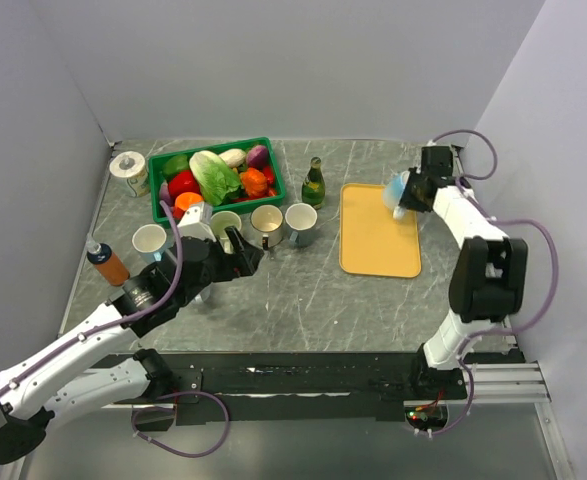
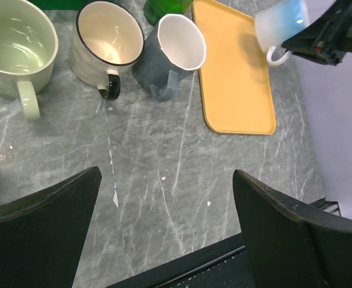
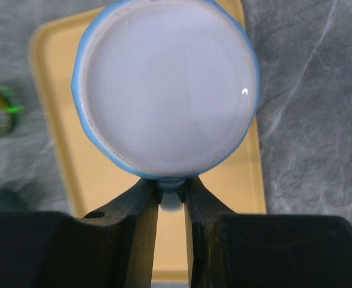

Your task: Turn the mug right side up

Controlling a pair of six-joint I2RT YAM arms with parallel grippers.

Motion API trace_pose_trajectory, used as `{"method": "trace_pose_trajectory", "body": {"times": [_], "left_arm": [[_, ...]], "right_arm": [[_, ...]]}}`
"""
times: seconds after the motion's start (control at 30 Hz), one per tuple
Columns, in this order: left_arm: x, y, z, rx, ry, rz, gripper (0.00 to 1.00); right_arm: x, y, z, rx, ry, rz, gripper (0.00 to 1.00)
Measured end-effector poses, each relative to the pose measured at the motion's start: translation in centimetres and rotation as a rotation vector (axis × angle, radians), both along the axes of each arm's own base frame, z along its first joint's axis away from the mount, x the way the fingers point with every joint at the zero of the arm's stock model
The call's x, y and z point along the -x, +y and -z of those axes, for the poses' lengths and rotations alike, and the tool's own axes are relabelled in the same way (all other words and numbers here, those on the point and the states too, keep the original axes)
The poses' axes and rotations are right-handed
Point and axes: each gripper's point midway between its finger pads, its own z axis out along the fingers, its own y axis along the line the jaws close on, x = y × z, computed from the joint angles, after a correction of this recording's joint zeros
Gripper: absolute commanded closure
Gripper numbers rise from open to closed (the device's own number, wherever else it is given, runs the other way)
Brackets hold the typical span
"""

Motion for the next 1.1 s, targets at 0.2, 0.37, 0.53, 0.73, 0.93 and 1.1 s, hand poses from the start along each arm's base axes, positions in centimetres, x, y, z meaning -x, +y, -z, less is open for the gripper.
{"method": "trace_pose_trajectory", "body": {"times": [0.2,0.37,0.53,0.73,0.93,1.1], "left_arm": [[0.2,-0.6,-0.6,0.031,-0.009,0.033,0.04],[0.6,-2.2,-1.7,0.097,-0.041,0.111,0.04],[1.4,-4.5,-4.1,0.199,-0.126,0.240,0.04],[1.9,-8.3,-6.6,0.301,-0.187,0.407,0.04],[1.9,-11.4,-6.2,0.355,-0.158,0.518,0.03],[2.5,-12.1,-8.4,0.443,-0.190,0.560,0.07]], "right_arm": [[3.3,3.1,-7.5,-0.189,-0.180,-0.036,1.00],[8.3,7.1,-12.8,-0.385,-0.331,-0.144,1.00],[13.2,10.7,-16.5,-0.554,-0.428,-0.269,1.00],[17.7,16.1,-19.5,-0.734,-0.512,-0.455,1.00],[21.9,21.8,-22.8,-0.864,-0.580,-0.688,1.00],[22.8,23.9,-25.0,-0.944,-0.645,-0.768,1.00]]}}
